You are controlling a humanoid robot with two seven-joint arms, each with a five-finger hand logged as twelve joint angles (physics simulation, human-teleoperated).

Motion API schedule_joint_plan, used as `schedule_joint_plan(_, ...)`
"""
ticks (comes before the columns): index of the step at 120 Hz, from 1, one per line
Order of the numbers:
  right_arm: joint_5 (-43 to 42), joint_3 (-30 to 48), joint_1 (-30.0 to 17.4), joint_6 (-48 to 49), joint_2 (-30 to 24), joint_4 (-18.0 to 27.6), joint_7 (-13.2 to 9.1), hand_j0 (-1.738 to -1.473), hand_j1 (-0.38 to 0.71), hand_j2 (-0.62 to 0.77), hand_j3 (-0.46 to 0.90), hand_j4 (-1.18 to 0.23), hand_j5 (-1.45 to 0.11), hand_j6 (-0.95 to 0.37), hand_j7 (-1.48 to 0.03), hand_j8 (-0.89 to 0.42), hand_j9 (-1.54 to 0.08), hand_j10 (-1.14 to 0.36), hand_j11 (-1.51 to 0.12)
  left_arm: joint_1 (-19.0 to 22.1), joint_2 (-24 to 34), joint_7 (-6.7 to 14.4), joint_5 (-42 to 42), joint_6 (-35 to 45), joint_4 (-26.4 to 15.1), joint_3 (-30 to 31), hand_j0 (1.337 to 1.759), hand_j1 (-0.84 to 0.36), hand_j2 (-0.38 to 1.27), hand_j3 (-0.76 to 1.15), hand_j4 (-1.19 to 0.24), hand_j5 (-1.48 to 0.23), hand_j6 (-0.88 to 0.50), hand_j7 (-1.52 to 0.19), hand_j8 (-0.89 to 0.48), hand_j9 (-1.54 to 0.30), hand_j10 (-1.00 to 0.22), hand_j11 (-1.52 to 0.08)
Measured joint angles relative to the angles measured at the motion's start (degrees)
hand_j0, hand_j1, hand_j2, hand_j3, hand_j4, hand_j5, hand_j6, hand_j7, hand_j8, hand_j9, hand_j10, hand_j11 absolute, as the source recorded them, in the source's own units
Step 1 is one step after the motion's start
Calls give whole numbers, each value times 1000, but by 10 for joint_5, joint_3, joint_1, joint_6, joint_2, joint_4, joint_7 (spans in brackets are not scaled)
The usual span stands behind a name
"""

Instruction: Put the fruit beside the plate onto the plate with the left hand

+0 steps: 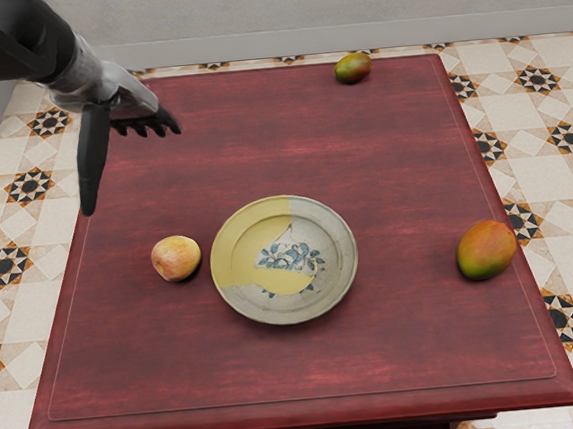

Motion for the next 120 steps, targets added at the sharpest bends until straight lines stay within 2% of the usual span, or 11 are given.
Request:
schedule_joint_plan(8,0,0,0,0,0,0,0,-1658,-322,-5,0,-22,-29,-22,-29,-22,-29,-22,-29,1,0,62,-50,12,-16,-7,1658,349,0,0,0,0,0,0,0,0,0,0)
schedule_joint_plan(15,0,0,0,0,0,0,0,-1658,-322,-5,0,-22,-29,-22,-29,-22,-29,-22,-29,2,0,140,-101,26,-25,-21,1658,349,0,0,0,0,0,0,0,0,0,0)
schedule_joint_plan(25,0,0,0,0,0,0,0,-1658,-322,-5,0,-22,-29,-22,-29,-22,-29,-22,-29,3,0,238,-162,37,-34,-54,1658,349,0,0,0,0,0,0,0,0,0,0)
schedule_joint_plan(31,0,0,0,0,0,0,0,-1658,-322,-5,0,-22,-29,-22,-29,-22,-29,-22,-29,18,0,278,-190,41,-37,-71,1658,349,0,0,0,0,0,0,0,0,0,0)
schedule_joint_plan(37,0,0,0,0,0,0,0,-1658,-322,-5,0,-22,-29,-22,-29,-22,-29,-22,-29,29,0,303,-212,54,-39,-90,1658,349,0,0,0,0,0,0,0,0,0,0)
schedule_joint_plan(50,0,0,0,0,0,0,0,-1658,-322,-5,0,-22,-29,-22,-29,-22,-29,-22,-29,44,0,331,-263,119,-42,-115,1658,349,0,0,0,0,0,0,0,0,0,0)
schedule_joint_plan(60,0,0,0,0,0,0,0,-1658,-322,-5,0,-22,-29,-22,-29,-22,-29,-22,-29,81,0,354,-289,204,-43,-140,1658,349,0,0,0,0,0,0,0,0,0,0)
schedule_joint_plan(73,0,0,0,0,0,0,0,-1658,-322,-5,0,-22,-29,-22,-29,-22,-29,-22,-29,101,0,376,-301,291,-45,-168,1658,349,0,0,0,0,0,0,0,0,0,0)
schedule_joint_plan(83,0,0,0,0,0,0,0,-1658,-322,-5,0,-22,-29,-22,-29,-22,-29,-22,-29,129,0,383,-292,335,-45,-199,1658,349,0,0,0,0,0,0,0,0,0,0)
schedule_joint_plan(96,0,0,0,0,0,0,0,-1658,-322,-5,0,-22,-29,-22,-29,-22,-29,-22,-29,141,0,386,-265,361,-44,-227,1658,349,0,0,0,0,-1,0,0,0,0,0)
schedule_joint_plan(120,0,0,0,0,0,0,0,-1658,-322,-5,0,-22,-29,-22,-29,-22,-29,-22,-29,170,0,387,-229,375,-44,-237,1658,349,0,0,0,0,-1,0,-1,0,0,0)
